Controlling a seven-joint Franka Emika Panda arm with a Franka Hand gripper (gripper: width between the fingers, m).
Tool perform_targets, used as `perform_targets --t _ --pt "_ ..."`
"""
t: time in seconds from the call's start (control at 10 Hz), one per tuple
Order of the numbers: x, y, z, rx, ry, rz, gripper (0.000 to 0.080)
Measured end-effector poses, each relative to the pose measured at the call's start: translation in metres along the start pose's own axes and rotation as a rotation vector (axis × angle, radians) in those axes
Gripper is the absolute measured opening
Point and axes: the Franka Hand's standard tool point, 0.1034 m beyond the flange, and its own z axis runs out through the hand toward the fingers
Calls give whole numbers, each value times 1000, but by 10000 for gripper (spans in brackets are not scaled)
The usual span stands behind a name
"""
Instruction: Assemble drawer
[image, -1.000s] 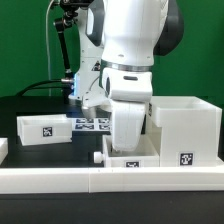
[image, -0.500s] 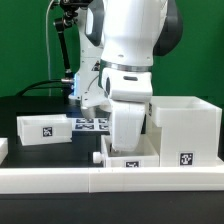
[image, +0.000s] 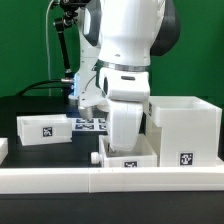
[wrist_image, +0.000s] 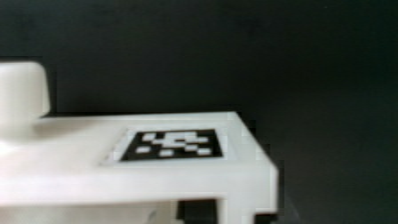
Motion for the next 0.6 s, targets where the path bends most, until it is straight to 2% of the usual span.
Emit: perform_targets --t 0.6 --pt "6 0 0 0 -21 -50 42"
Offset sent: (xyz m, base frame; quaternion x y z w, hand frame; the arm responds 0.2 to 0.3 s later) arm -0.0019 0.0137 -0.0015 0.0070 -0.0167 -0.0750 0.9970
